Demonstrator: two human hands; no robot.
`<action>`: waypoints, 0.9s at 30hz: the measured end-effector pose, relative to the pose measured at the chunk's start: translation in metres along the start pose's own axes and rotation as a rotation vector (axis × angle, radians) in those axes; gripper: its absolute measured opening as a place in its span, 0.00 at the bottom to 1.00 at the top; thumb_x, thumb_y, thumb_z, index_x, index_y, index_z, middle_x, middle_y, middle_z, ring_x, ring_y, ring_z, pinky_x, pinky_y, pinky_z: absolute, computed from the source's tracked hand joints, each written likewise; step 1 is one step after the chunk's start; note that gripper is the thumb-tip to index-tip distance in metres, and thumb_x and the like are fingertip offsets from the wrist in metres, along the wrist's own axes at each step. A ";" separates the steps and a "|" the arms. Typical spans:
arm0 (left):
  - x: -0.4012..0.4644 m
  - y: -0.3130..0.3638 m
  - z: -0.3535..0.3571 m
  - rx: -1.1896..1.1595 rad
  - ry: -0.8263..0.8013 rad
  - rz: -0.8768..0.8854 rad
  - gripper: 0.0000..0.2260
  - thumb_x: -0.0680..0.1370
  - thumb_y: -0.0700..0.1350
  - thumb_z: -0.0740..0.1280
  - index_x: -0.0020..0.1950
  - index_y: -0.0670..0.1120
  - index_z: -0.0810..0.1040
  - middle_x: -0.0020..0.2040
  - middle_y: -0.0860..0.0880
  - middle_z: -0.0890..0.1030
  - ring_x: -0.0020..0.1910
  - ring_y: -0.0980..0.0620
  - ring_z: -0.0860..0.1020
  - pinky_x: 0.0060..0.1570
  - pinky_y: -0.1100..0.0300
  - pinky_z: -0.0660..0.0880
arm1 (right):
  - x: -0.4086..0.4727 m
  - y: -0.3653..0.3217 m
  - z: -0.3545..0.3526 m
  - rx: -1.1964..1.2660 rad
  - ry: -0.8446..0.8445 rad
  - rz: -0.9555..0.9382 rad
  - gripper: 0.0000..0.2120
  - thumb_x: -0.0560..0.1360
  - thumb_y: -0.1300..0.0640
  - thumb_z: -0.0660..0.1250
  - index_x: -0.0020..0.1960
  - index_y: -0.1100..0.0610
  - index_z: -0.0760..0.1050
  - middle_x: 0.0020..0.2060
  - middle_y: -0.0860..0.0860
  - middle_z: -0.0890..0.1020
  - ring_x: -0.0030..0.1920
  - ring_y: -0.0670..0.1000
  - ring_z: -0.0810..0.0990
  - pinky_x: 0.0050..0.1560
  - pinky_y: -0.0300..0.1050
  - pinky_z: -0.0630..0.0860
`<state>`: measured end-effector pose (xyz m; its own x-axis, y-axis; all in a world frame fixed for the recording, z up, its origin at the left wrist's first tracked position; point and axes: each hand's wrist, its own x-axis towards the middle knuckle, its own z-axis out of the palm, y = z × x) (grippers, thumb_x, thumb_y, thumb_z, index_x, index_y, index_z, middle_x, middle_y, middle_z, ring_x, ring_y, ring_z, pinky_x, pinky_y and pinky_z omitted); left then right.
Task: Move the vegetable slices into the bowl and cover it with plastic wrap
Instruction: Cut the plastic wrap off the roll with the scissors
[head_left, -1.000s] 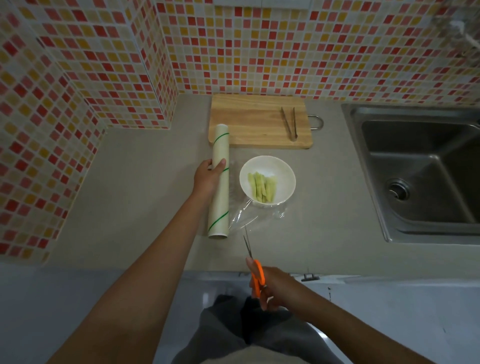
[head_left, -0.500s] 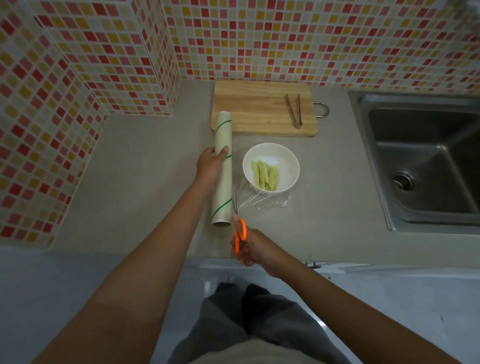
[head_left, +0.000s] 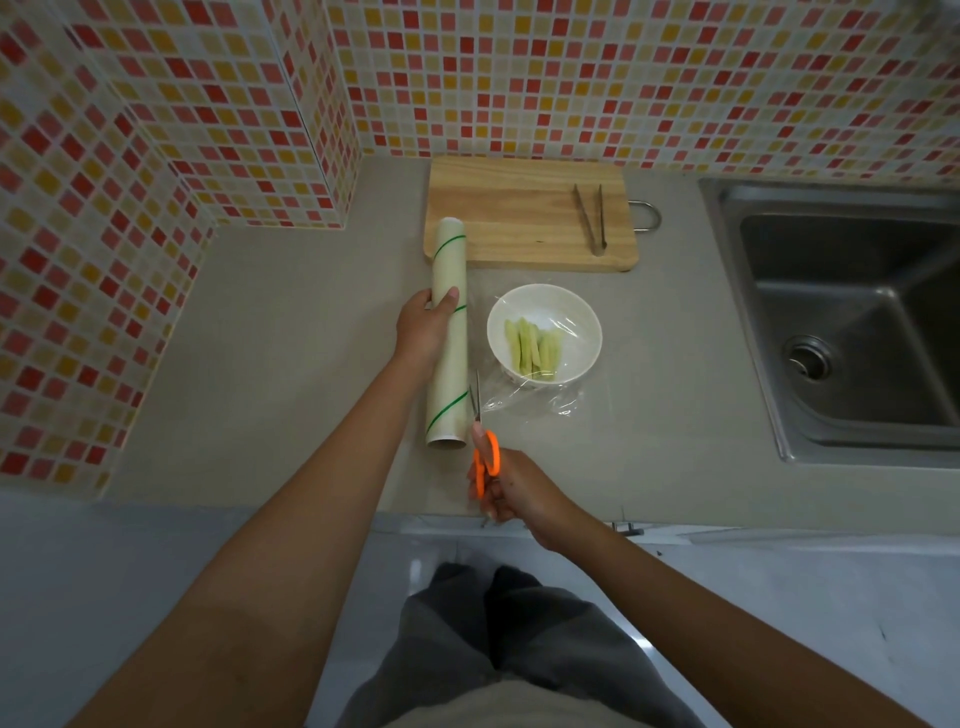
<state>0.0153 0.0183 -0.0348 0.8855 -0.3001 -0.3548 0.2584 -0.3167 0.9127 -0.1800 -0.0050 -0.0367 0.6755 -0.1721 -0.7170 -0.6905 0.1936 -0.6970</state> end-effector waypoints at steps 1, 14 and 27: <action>0.001 0.000 0.000 -0.006 0.002 0.001 0.18 0.78 0.50 0.65 0.59 0.37 0.77 0.57 0.35 0.81 0.48 0.43 0.78 0.56 0.44 0.76 | 0.000 0.000 0.000 0.009 0.003 -0.001 0.29 0.74 0.31 0.54 0.40 0.57 0.73 0.32 0.52 0.79 0.27 0.49 0.73 0.35 0.42 0.70; 0.004 -0.005 -0.002 -0.031 -0.004 0.022 0.10 0.78 0.49 0.65 0.45 0.42 0.76 0.41 0.42 0.78 0.40 0.45 0.77 0.43 0.51 0.73 | 0.004 0.005 -0.001 0.085 0.106 -0.195 0.23 0.76 0.39 0.60 0.35 0.58 0.72 0.25 0.50 0.76 0.20 0.45 0.69 0.24 0.35 0.66; 0.005 -0.011 0.000 -0.007 -0.001 0.022 0.11 0.79 0.49 0.63 0.44 0.41 0.75 0.40 0.41 0.75 0.40 0.47 0.73 0.42 0.53 0.69 | 0.026 -0.013 -0.006 0.053 0.120 -0.220 0.27 0.75 0.36 0.60 0.31 0.58 0.70 0.20 0.49 0.74 0.18 0.46 0.68 0.25 0.37 0.65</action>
<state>0.0170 0.0205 -0.0467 0.8907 -0.3075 -0.3347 0.2413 -0.3040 0.9216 -0.1550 -0.0176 -0.0460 0.7704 -0.3286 -0.5464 -0.5133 0.1887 -0.8372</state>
